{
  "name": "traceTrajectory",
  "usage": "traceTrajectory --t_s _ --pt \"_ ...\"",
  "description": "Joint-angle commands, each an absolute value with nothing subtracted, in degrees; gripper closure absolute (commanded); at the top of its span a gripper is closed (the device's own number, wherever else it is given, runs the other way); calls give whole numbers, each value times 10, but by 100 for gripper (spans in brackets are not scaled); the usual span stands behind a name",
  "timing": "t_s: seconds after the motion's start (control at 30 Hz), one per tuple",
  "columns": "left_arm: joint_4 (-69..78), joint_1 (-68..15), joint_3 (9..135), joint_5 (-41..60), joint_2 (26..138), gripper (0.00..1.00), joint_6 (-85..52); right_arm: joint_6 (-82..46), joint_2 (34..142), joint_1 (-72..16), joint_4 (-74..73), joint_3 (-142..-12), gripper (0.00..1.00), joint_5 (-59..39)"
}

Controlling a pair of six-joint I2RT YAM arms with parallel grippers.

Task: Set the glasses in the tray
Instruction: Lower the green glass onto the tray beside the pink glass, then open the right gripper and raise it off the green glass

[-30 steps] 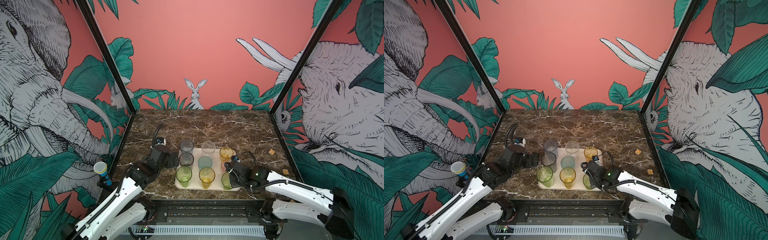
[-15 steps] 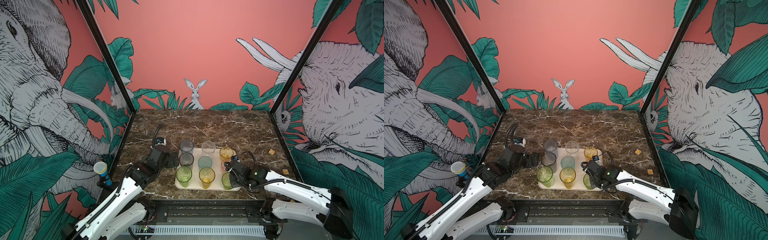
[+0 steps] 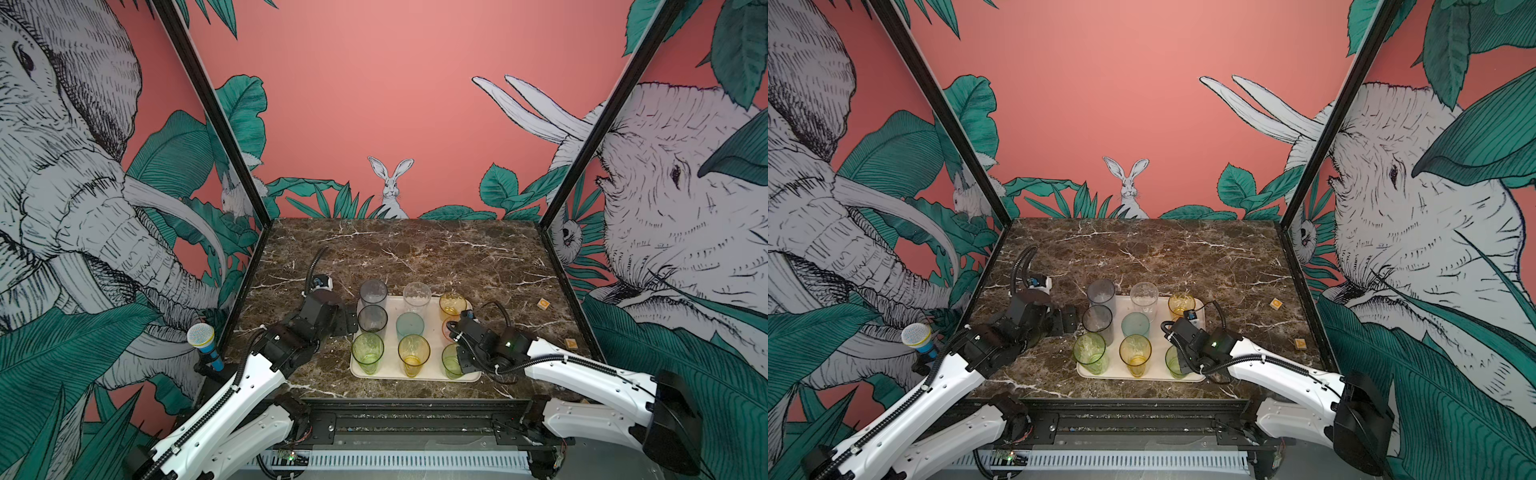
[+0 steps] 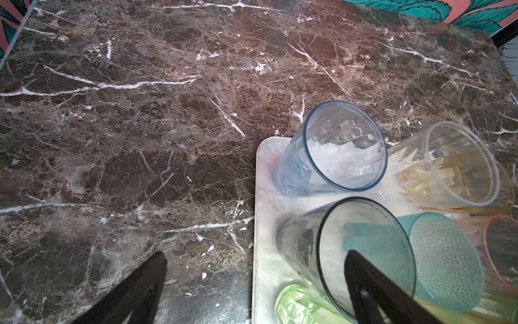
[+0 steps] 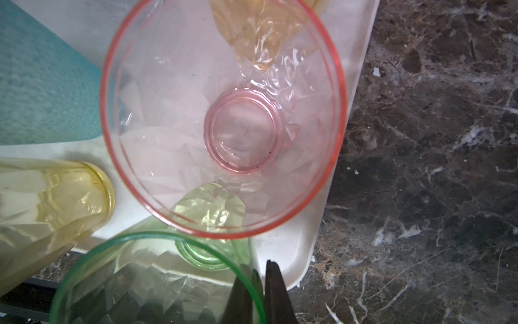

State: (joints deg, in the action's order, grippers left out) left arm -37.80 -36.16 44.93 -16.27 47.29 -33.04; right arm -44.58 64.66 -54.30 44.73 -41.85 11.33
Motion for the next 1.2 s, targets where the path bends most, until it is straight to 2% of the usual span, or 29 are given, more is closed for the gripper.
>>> traceTrajectory --t_s 0.0,0.27,0.63,0.87,1.17 --pt "-378 -358 446 -164 467 1 -338 -454 662 -539 485 -422 100 103" --pt "-379 -358 445 -166 463 1 -339 -449 676 -537 485 -430 99 87" --pt "-381 -358 449 -170 457 1 -337 -439 671 -537 517 -455 79 90" --pt "-383 -358 454 -173 459 1 -335 -432 662 -537 543 -481 63 94" --pt "-388 -358 458 -184 458 1 -333 -409 645 -536 589 -537 58 125"
